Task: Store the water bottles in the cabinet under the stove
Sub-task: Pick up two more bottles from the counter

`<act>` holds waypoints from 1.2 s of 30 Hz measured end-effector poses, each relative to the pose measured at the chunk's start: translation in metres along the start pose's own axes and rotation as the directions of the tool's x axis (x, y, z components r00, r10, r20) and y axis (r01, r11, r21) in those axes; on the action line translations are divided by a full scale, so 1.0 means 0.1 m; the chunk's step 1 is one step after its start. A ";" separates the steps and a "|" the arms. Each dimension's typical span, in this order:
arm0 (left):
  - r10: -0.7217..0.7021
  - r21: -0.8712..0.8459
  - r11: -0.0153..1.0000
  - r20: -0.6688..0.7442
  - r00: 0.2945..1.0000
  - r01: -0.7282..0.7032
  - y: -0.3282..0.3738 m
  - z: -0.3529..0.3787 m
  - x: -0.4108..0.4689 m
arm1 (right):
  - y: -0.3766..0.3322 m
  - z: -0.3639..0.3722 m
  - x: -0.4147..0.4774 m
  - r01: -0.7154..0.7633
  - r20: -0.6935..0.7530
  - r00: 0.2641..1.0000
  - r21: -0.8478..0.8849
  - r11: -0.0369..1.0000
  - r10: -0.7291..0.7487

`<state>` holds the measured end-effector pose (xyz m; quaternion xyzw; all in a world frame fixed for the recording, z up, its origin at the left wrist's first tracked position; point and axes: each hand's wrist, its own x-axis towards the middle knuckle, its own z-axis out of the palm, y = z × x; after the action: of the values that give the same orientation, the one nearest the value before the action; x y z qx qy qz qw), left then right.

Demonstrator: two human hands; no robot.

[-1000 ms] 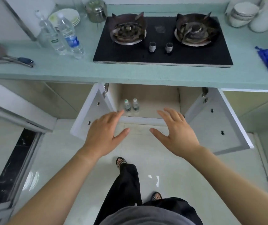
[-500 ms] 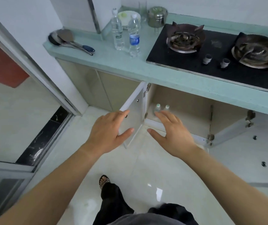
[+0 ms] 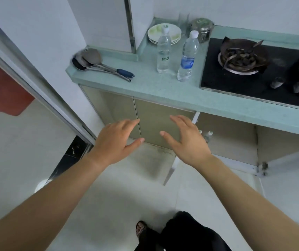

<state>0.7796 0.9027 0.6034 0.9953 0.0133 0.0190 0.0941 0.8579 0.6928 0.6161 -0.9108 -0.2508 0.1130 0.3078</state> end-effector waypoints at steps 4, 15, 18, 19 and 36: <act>0.021 -0.034 0.999 0.013 1.000 -0.020 -0.23 0.08 0.48 | 0.12 0.03 0.45 -0.051 0.012 0.999 -0.055 0.997 0.052; 0.004 -0.033 0.999 0.086 0.996 -0.001 -0.69 0.28 1.83 | 0.53 0.02 1.71 -0.207 -0.012 0.978 -0.064 0.976 0.206; 0.034 -0.062 0.998 0.103 0.994 -0.028 -0.79 0.45 2.26 | 0.61 0.00 1.99 -0.239 -0.052 0.970 -0.055 0.970 0.236; 0.040 -0.079 0.996 0.110 0.993 -0.031 -0.83 0.53 2.43 | 0.66 0.01 2.09 -0.255 -0.079 0.965 -0.043 0.966 0.251; 0.241 -0.042 0.970 0.217 0.946 -0.238 -1.38 1.73 3.83 | 1.11 0.55 3.50 -0.368 -0.527 0.686 0.343 0.864 0.502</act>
<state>1.1663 1.0179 0.4216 0.9847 -0.1183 -0.0800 0.0996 1.1786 0.8288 0.4864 -0.8938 0.0977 -0.0851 0.4293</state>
